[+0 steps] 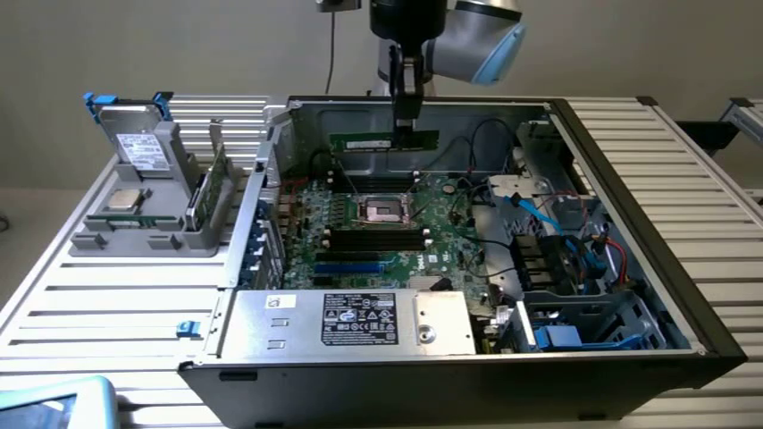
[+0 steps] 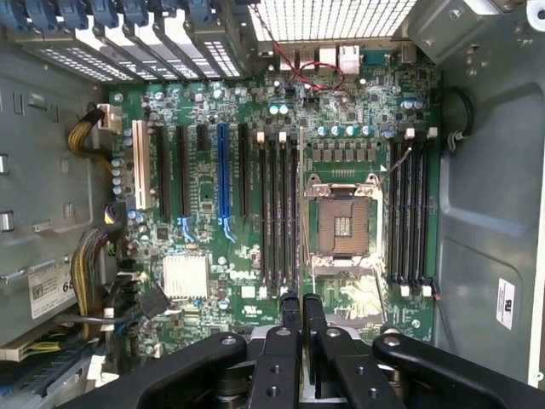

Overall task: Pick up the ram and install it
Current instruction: 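Pick up the ram and move it above insertion slot, then insert the ram into the slot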

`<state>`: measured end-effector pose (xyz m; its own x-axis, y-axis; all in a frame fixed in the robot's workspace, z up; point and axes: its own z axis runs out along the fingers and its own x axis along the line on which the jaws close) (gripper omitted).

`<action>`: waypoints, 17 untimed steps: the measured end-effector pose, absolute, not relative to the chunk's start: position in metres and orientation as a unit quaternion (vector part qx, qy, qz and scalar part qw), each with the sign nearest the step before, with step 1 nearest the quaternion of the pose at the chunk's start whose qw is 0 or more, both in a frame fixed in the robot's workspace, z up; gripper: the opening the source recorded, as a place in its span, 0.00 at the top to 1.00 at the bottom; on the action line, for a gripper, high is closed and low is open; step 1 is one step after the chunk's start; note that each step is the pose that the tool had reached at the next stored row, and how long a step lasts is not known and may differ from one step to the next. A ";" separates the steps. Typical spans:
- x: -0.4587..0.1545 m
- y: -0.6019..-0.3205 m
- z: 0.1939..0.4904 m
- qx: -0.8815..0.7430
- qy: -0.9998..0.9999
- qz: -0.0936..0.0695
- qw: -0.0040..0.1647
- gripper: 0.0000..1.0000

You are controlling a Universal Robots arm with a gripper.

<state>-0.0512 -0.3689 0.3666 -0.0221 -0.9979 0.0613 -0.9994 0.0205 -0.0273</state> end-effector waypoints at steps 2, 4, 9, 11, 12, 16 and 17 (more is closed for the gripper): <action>-0.051 -0.369 0.366 0.699 -0.714 0.031 0.012 0.86; -0.051 -0.369 0.364 0.699 -0.714 0.031 0.012 0.86; -0.051 -0.370 0.361 0.699 -0.714 0.031 0.012 0.86; -0.051 -0.370 0.359 0.699 -0.714 0.031 0.012 0.86; -0.051 -0.370 0.358 0.699 -0.714 0.031 0.012 0.86; -0.051 -0.370 0.354 0.699 -0.714 0.032 0.012 0.86; -0.051 -0.370 0.353 0.699 -0.714 0.032 0.013 0.86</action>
<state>-0.0513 -0.3695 0.3528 -0.0222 -0.9978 0.0620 -0.9994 0.0205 -0.0275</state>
